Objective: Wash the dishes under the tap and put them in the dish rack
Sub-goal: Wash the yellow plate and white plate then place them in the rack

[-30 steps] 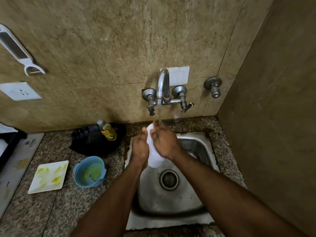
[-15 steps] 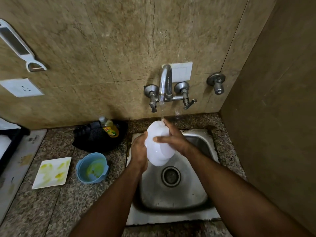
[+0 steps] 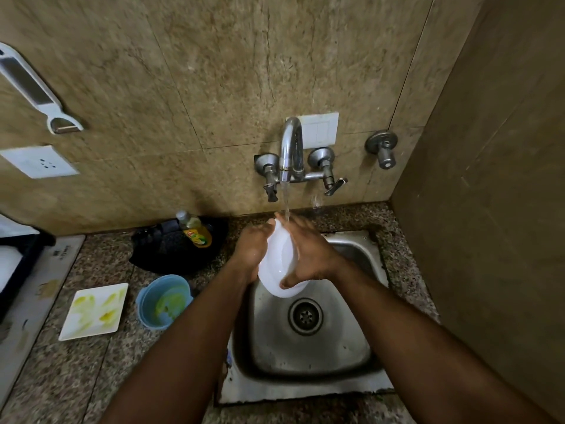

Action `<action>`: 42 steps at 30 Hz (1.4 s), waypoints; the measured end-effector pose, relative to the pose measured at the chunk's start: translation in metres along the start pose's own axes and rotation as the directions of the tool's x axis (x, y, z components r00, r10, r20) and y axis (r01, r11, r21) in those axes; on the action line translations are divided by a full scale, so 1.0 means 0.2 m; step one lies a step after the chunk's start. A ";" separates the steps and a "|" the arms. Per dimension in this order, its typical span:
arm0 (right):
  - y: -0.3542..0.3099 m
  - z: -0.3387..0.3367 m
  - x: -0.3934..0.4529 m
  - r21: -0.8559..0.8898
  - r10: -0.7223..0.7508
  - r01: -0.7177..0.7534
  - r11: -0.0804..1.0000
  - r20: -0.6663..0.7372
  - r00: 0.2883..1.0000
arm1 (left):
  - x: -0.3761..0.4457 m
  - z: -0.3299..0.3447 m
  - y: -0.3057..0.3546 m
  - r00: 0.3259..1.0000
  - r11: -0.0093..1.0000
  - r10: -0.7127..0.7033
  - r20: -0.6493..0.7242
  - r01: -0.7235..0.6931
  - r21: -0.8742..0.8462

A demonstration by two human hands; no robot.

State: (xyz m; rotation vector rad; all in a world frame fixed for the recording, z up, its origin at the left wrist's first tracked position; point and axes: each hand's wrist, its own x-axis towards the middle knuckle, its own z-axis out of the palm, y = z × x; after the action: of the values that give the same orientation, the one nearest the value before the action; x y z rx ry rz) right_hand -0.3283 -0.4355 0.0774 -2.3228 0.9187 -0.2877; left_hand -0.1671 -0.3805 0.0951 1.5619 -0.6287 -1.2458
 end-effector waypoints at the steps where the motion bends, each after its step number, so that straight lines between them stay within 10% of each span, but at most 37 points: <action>1: 0.00 0.02 0.00 0.047 0.015 -0.015 0.999 -0.004 1.000 | 0.01 0.01 0.00 1.000 1.000 -0.003 -0.021 0.004 0.010; 7: 0.00 0.08 0.05 0.427 0.315 -0.206 0.880 -0.202 0.927 | -0.12 0.07 -0.05 0.997 0.992 0.027 -0.075 -0.036 -0.124; 11: 0.01 0.03 0.10 0.709 0.710 -0.499 0.499 -0.004 0.704 | -0.14 0.08 -0.13 0.996 0.980 0.038 -0.084 -0.054 -0.192; 23: 0.03 0.10 0.09 0.437 0.329 -0.184 0.880 -0.283 0.901 | -0.10 0.03 -0.03 1.000 0.999 0.003 -0.016 -0.002 0.045; 32: 0.05 0.05 0.05 0.747 0.702 -0.491 0.448 0.046 0.710 | -0.09 0.03 -0.12 0.963 0.992 -0.024 -0.268 -0.011 -0.128; 38: 0.06 0.01 0.10 0.669 0.620 -0.380 0.639 -0.156 0.769 | 0.01 -0.06 -0.17 0.904 0.999 -0.045 -0.425 0.045 -0.011; 42: 0.03 -0.03 0.07 0.833 0.561 -0.331 0.443 0.030 0.827 | 0.05 -0.09 -0.17 0.881 0.994 -0.101 -0.462 0.071 -0.081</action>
State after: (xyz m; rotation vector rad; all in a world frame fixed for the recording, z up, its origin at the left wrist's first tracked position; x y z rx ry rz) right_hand -0.3236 -0.4512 0.0779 -1.1189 1.1716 -0.6351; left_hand -0.1537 -0.3705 0.0586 1.7694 -0.2078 -0.8886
